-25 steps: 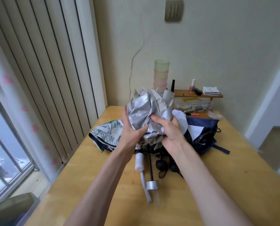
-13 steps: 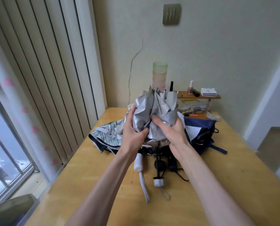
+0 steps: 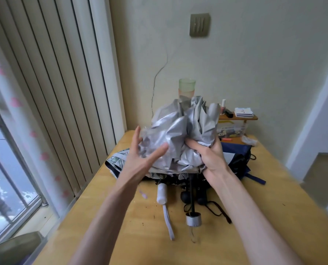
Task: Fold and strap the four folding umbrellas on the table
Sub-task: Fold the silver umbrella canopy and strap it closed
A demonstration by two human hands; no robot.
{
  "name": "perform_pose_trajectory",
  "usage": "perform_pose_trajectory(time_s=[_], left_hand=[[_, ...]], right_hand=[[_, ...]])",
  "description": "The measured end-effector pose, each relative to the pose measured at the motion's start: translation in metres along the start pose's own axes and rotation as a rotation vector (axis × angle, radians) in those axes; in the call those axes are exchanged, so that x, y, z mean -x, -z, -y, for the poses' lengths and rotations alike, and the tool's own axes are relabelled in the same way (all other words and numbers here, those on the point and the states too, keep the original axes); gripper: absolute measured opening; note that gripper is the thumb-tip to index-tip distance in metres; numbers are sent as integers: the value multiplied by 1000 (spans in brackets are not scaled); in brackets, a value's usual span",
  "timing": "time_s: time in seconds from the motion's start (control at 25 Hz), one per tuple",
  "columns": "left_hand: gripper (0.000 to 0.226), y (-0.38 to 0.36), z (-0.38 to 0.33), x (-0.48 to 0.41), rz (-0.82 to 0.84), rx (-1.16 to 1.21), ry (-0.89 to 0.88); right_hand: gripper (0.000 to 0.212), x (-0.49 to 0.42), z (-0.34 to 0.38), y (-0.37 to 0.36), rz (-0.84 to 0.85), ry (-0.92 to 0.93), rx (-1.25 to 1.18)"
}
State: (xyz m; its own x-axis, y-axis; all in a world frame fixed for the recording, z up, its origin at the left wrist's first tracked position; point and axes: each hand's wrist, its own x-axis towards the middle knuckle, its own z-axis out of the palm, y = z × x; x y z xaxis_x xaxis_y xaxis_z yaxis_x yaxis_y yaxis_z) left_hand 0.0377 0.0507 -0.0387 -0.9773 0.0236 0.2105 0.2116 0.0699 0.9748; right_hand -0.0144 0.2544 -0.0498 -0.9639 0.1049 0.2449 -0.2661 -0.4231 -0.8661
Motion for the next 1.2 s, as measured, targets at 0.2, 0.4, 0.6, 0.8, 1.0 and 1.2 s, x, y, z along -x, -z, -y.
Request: perform_pose_trajectory(time_s=[0.2,0.4,0.6,0.8,1.0,1.2], left_hand=[[91,-41,-9,-14,65,355,29],[51,-44,-16,-34,29,317,-45],[42,-45,1,-38,-94,383,90],[25,-41,13,-41,-172,350,8],[10,-52,7,-42,77,59,-74],[62,-25,9,-43,413,142,113]], right_hand=[[42,20,-2,-27,163,-74,-65],[39,12,-8,-28,296,384,804],[72,13,-1,-9,418,225,1030],[97,11,4,1,174,-60,380],[64,2,-4,-34,130,-98,235],[48,-24,4,-41,67,140,483]])
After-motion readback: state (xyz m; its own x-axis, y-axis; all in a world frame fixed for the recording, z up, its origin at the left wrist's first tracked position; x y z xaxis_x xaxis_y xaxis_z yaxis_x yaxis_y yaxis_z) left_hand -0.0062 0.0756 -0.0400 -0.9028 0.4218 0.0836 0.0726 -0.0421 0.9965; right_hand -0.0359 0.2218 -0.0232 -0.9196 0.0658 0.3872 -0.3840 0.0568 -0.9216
